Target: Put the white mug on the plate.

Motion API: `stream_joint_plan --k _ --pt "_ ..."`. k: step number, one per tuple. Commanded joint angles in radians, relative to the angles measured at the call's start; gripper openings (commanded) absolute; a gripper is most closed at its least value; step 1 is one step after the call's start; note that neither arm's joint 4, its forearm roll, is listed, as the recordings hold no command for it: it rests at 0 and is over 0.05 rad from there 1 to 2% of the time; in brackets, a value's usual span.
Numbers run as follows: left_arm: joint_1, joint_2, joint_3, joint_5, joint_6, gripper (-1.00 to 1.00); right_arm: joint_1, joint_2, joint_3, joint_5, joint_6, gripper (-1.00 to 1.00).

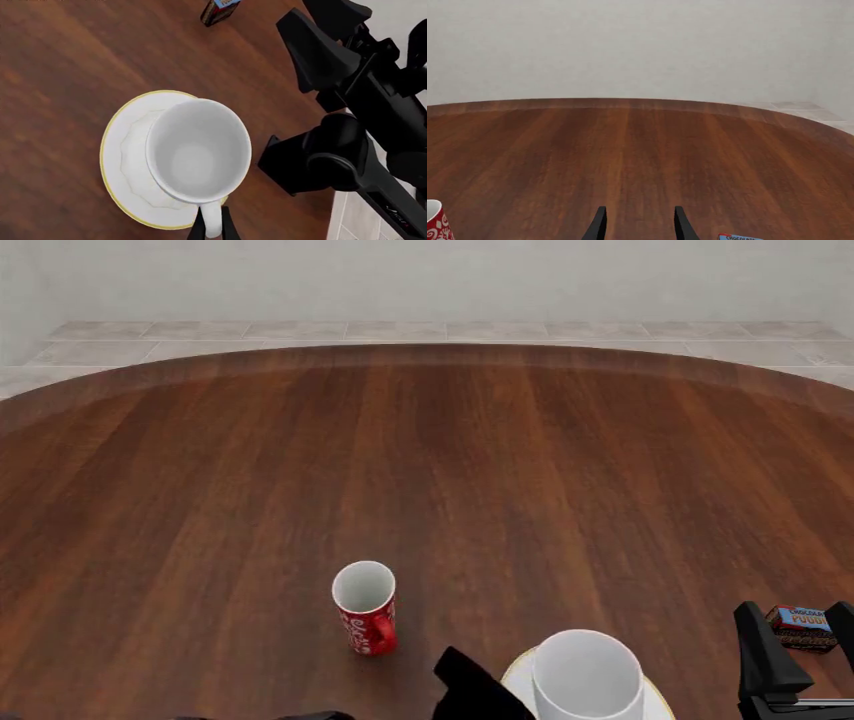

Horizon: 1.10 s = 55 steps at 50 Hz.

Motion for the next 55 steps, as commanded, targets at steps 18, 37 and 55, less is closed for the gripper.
stream_joint_plan --k 18,37,55 --pt "0.017 0.0 -0.008 0.011 0.046 1.0 -0.001 0.003 -0.001 -0.001 -0.001 1.0" --pt "0.013 -0.011 -0.009 0.025 0.053 1.0 0.0 0.003 -0.001 -0.001 -0.001 1.0" --pt "0.042 -0.156 0.042 0.097 0.081 1.0 -0.001 0.003 -0.001 -0.001 -0.001 1.0"
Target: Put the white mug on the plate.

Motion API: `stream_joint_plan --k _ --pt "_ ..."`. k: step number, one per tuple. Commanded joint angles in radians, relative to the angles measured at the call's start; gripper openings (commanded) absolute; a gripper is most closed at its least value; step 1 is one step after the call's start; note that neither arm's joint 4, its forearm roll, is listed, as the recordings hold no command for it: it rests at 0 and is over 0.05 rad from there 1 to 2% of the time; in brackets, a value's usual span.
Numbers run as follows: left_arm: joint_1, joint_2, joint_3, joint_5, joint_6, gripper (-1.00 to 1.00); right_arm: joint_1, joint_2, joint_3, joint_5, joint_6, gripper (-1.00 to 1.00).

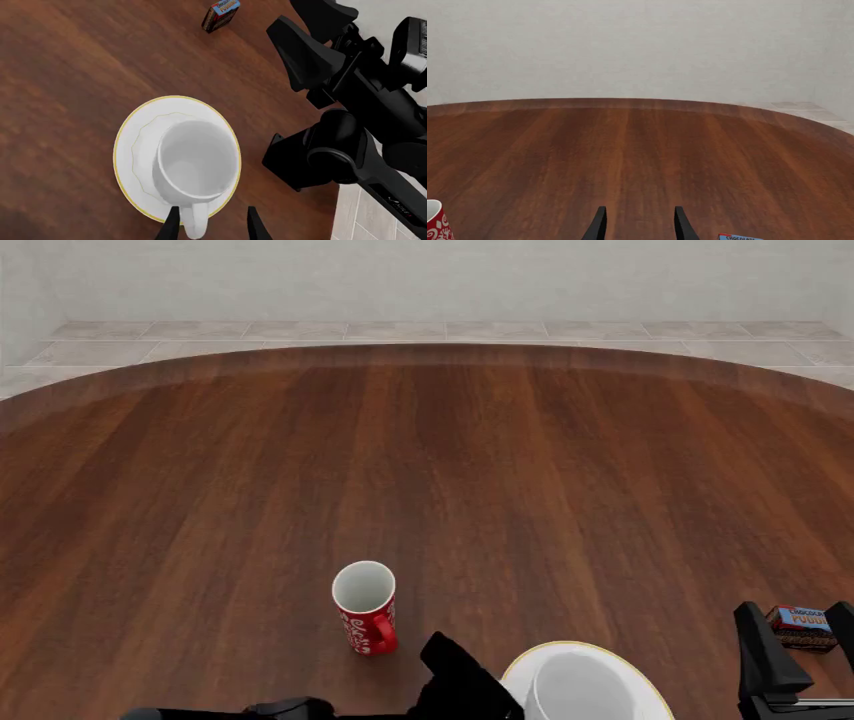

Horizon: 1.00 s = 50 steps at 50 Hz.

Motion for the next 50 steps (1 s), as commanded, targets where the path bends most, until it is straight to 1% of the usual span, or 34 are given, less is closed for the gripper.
stream_joint_plan --k 1,15,33,40,41,43,46,48,49,50 --pt "0.02 -0.092 0.031 0.046 0.015 1.0 -0.001 0.003 -0.001 -0.001 -0.001 1.0" --pt "0.048 -0.236 0.083 0.113 0.032 1.0 -0.001 0.003 -0.001 -0.001 -0.001 1.0" --pt "0.098 -0.492 0.149 0.246 0.041 1.0 -0.001 0.003 -0.001 -0.001 -0.001 1.0" --pt "0.154 -0.653 0.189 0.336 0.059 1.0 -0.001 0.003 -0.001 -0.001 -0.001 1.0" --pt "0.154 -0.653 0.189 0.336 0.059 1.0 -0.001 0.003 -0.001 -0.001 -0.001 1.0" --pt "0.166 -0.7 0.2 0.36 0.054 1.0 -0.001 0.003 -0.001 -0.001 -0.001 1.0" --pt "0.185 -0.751 0.213 0.39 0.065 1.0 -0.001 0.003 -0.001 -0.001 -0.001 1.0" --pt "0.201 -0.806 0.217 0.429 0.056 1.0 -0.001 0.003 -0.001 -0.001 -0.001 1.0" --pt "0.201 -0.806 0.217 0.429 0.056 1.0 -0.001 0.003 -0.001 -0.001 -0.001 1.0" --pt "0.213 -0.844 0.22 0.449 0.052 1.0 -0.001 0.003 -0.001 -0.001 -0.001 1.0"
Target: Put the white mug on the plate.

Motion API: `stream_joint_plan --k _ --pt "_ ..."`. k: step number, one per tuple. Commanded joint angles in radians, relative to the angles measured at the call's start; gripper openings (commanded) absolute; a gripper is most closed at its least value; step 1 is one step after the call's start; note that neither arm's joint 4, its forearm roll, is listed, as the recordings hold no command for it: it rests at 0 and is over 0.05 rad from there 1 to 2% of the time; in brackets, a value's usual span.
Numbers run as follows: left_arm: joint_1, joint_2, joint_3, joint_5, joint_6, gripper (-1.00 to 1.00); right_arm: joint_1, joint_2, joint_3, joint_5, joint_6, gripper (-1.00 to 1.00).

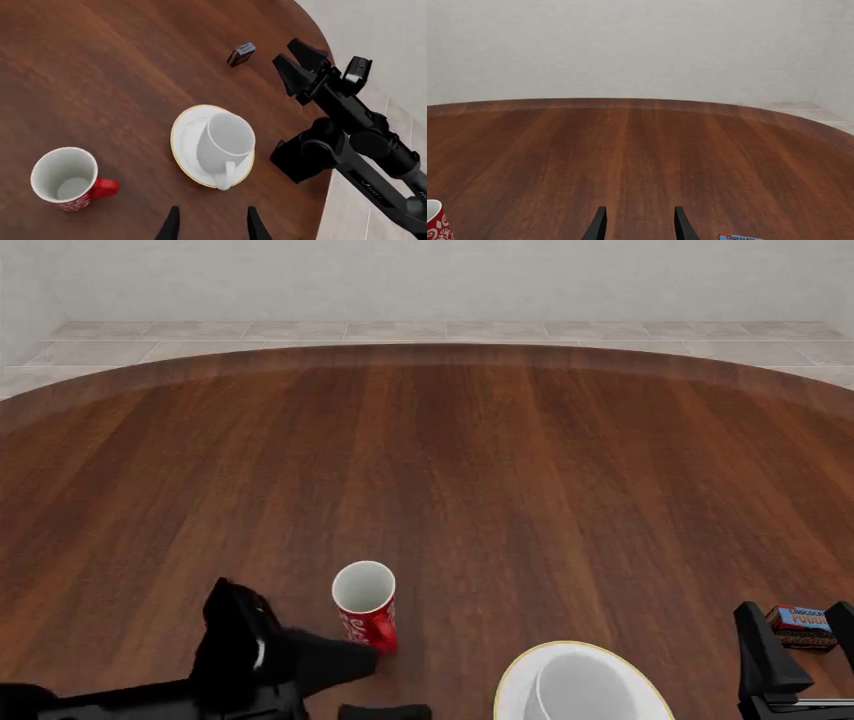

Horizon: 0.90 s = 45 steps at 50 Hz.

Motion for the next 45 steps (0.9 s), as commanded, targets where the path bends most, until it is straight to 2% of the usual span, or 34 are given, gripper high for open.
stream_joint_plan --k 1,25,28,30,36,45 --pt "0.069 -0.213 0.035 0.128 0.001 1.0 -0.001 0.003 -0.001 -0.001 -0.001 1.0" --pt "0.118 -0.503 0.058 0.344 -0.027 1.0 0.0 0.003 -0.011 0.008 -0.011 1.0" --pt "0.124 -0.525 0.059 0.358 -0.025 1.0 -0.007 -0.001 -0.031 -0.026 0.006 1.0" --pt "0.128 -0.539 0.065 0.365 -0.028 1.0 -0.006 -0.001 -0.045 -0.049 -0.003 1.0" --pt "0.145 -0.61 0.082 0.391 -0.015 1.0 0.006 -0.001 -0.052 -0.066 0.007 1.0" --pt "0.175 -0.692 0.097 0.441 -0.034 1.0 0.025 -0.001 -0.078 -0.092 0.018 1.0"
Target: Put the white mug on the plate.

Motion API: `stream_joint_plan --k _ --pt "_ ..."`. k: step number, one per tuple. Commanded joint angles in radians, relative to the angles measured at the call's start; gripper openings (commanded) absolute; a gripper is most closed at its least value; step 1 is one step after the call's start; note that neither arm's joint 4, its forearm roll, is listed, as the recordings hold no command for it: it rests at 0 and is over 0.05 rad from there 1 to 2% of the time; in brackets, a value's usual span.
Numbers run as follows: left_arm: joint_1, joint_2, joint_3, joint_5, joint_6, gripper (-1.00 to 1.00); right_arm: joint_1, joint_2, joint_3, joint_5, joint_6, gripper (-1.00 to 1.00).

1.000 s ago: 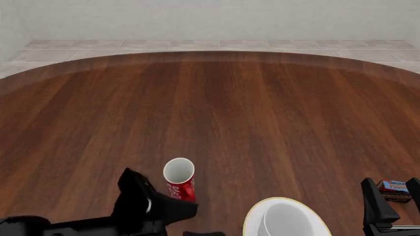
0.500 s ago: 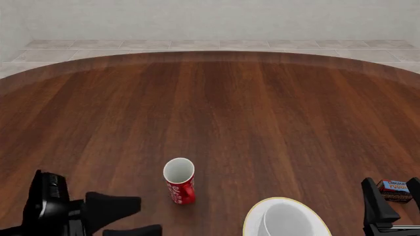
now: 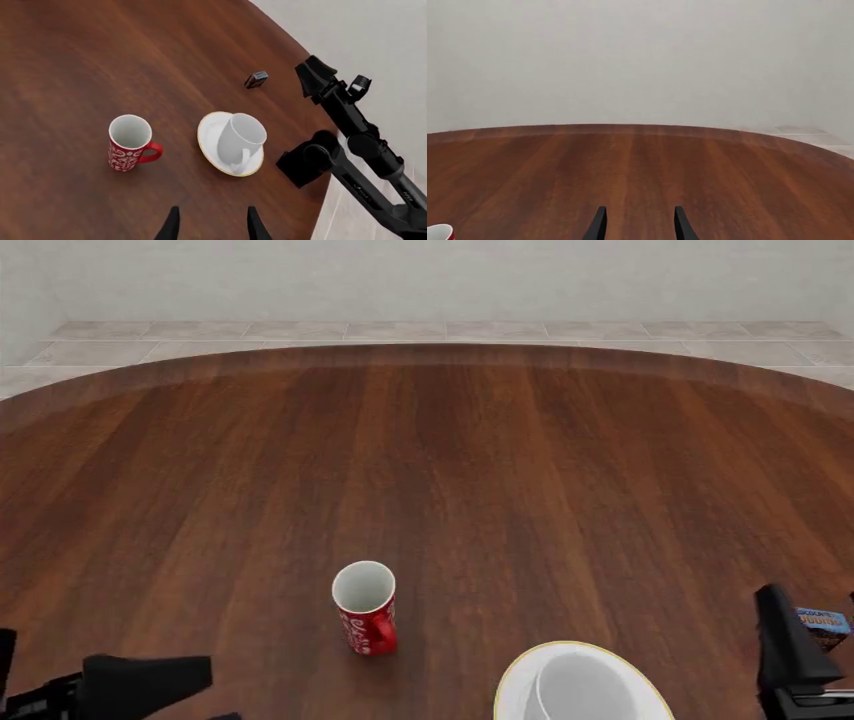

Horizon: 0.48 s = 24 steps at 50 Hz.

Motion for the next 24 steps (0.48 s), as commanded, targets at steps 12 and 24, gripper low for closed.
stream_joint_plan --k 12,24 --pt "0.084 -0.247 0.033 0.153 -0.017 1.0 0.032 0.0 -0.099 -0.01 0.014 1.0" --pt "0.137 -0.318 0.025 0.192 -0.046 1.0 0.052 0.0 -0.242 0.085 -0.005 1.0"
